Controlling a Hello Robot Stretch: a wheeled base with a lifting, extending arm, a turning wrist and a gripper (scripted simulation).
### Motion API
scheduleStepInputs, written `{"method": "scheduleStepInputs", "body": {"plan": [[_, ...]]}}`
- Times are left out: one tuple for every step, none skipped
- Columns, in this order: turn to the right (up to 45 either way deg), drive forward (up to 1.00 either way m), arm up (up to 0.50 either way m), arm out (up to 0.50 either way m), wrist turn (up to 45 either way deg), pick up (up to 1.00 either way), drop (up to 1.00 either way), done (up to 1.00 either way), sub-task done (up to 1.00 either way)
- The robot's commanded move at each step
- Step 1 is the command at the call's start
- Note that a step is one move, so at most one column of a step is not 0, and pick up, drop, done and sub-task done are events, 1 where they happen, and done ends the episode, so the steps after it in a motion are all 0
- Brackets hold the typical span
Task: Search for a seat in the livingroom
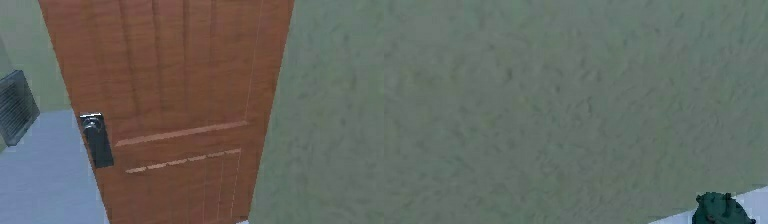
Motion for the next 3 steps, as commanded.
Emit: {"method": "scheduleStepInputs", "body": {"plan": [[-3.0, 0.0, 0.0, 0.0, 0.0, 0.0, 0.0, 0.0, 0.0], [0.0, 0.15, 0.0, 0.0, 0.0, 0.0, 0.0, 0.0, 0.0], [-36.0, 0.0, 0.0, 0.0, 0.0, 0.0, 0.0, 0.0, 0.0]]}}
